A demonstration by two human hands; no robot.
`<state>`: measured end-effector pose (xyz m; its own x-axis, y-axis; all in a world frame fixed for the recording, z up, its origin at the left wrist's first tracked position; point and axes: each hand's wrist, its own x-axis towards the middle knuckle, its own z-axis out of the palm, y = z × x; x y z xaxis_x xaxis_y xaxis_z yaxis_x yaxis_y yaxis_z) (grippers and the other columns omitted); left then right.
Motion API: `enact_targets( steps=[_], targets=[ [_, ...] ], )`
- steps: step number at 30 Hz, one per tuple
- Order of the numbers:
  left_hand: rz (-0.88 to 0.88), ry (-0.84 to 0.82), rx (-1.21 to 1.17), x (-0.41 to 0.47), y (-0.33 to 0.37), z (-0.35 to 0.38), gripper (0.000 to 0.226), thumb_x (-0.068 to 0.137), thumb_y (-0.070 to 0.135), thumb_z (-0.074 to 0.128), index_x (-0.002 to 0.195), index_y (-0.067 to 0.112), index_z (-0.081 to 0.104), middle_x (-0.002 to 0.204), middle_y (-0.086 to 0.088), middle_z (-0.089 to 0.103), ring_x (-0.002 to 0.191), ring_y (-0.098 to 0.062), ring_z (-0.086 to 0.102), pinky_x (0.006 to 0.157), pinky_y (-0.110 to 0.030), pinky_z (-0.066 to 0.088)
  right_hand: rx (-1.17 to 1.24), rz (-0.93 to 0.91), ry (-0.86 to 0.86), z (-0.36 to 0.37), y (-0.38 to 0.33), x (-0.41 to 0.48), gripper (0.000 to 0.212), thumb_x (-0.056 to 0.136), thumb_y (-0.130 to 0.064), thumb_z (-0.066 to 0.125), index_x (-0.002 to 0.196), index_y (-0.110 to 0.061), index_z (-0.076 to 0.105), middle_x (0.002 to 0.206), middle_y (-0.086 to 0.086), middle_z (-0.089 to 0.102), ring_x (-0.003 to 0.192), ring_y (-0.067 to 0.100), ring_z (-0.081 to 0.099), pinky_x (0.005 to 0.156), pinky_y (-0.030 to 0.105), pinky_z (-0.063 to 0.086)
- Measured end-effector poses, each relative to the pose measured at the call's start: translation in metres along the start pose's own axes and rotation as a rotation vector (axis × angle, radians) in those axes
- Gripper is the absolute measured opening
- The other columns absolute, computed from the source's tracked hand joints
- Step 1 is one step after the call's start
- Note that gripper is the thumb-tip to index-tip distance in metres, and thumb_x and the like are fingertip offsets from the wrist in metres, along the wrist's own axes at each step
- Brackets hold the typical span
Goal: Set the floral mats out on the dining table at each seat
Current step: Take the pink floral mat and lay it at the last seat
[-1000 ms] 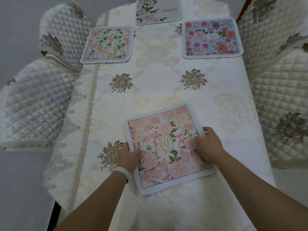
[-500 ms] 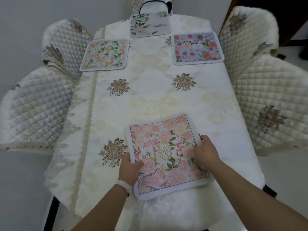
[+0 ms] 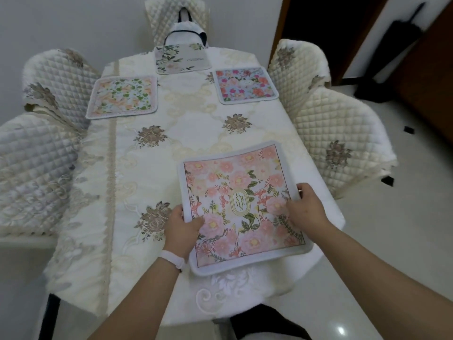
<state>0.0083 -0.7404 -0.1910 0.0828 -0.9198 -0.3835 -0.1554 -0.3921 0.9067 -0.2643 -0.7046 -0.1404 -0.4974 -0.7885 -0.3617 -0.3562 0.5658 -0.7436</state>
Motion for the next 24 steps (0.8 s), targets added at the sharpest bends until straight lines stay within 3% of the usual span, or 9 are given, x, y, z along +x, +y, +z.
enact_targets(
  steps=[12,15,20,24],
  targets=[
    [-0.009,-0.195,-0.083,-0.029,0.004,0.035,0.032,0.084,0.0,0.067,0.109,0.017,0.057,0.098,-0.009,0.07,0.088,-0.028,0.069,0.076,-0.042,0.057,0.035,0.028,0.172,-0.057,0.028,-0.052,0.025,0.089,-0.006,0.053,0.109,-0.02,0.053,0.084,0.005,0.063,0.064,0.025,0.06,0.052,0.035,0.05],
    [0.043,-0.223,-0.06,-0.039,0.021,0.061,0.028,0.085,0.0,0.066,0.106,0.015,0.058,0.097,-0.008,0.07,0.086,-0.026,0.068,0.071,-0.035,0.055,0.053,0.006,0.213,-0.086,0.035,-0.059,0.024,0.089,-0.005,0.055,0.109,-0.019,0.054,0.085,0.001,0.063,0.067,0.02,0.06,0.052,0.031,0.046],
    [0.066,-0.283,-0.034,-0.068,0.043,0.116,0.024,0.084,0.0,0.066,0.098,0.018,0.059,0.096,-0.007,0.071,0.087,-0.026,0.069,0.077,-0.045,0.058,0.122,0.007,0.288,-0.146,0.061,-0.067,0.023,0.088,-0.003,0.056,0.104,-0.02,0.057,0.082,0.0,0.063,0.061,0.017,0.057,0.047,0.025,0.041],
    [0.115,-0.341,-0.015,-0.103,0.057,0.174,0.025,0.085,-0.002,0.064,0.099,0.018,0.062,0.093,-0.005,0.073,0.084,-0.024,0.071,0.072,-0.042,0.059,0.184,0.046,0.326,-0.206,0.099,-0.064,0.022,0.088,-0.001,0.054,0.1,-0.019,0.059,0.078,0.003,0.062,0.057,0.02,0.053,0.045,0.026,0.043]
  ],
)
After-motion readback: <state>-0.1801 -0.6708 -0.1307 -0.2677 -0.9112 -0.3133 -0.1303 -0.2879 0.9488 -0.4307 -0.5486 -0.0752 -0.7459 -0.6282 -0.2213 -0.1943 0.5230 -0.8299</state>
